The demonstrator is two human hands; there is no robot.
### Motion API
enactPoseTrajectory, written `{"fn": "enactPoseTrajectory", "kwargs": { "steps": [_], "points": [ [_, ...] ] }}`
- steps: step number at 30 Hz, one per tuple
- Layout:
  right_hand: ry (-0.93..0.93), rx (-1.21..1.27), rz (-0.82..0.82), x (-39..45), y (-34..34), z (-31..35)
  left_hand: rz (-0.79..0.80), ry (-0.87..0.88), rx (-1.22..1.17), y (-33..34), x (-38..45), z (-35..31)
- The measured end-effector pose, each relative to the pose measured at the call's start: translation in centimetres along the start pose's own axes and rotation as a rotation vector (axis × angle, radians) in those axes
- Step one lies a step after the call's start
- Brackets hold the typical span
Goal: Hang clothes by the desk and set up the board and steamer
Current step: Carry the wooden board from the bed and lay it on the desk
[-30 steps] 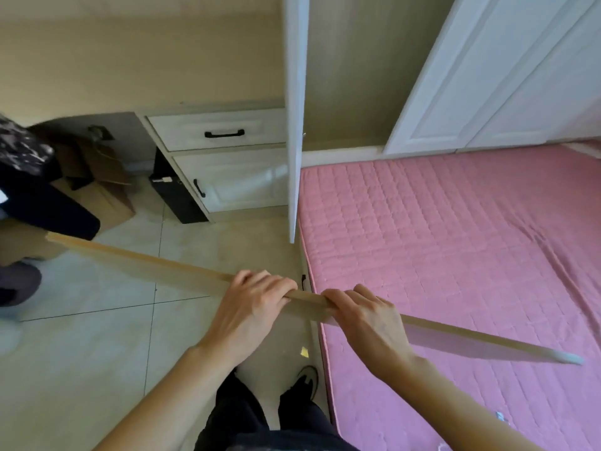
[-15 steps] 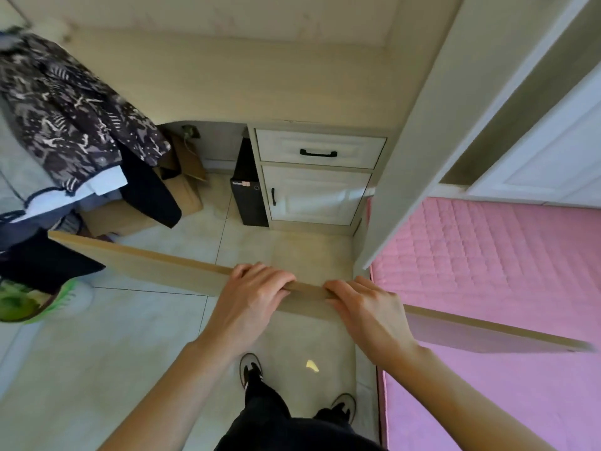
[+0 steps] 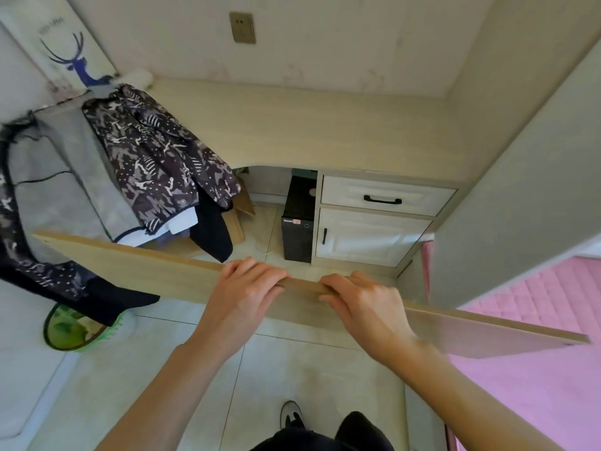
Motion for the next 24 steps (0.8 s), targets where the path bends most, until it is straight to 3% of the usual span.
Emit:
{"fn": "enactPoseTrajectory", "kwargs": {
  "steps": [12,24],
  "points": [
    [-0.079,-0.016,-0.097,12.6,0.5,-1.3,-0.085,0.011,0.063,-2.8,8.9,7.2],
    [-0.109,-0.031,-0.134,26.1,-1.0,-11.1,-0.173,0.000,0.042,-0.9,24.8,10.7]
  ]
}}
Point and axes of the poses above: each hand's wrist, its own x-axis towards the middle knuckle, its own y-axis out of the palm, z = x × y, the point moved 4 cm from there along x, towards the middle knuckle, and after that the axes turned 3 degrees about x, right-handed, at the moved point
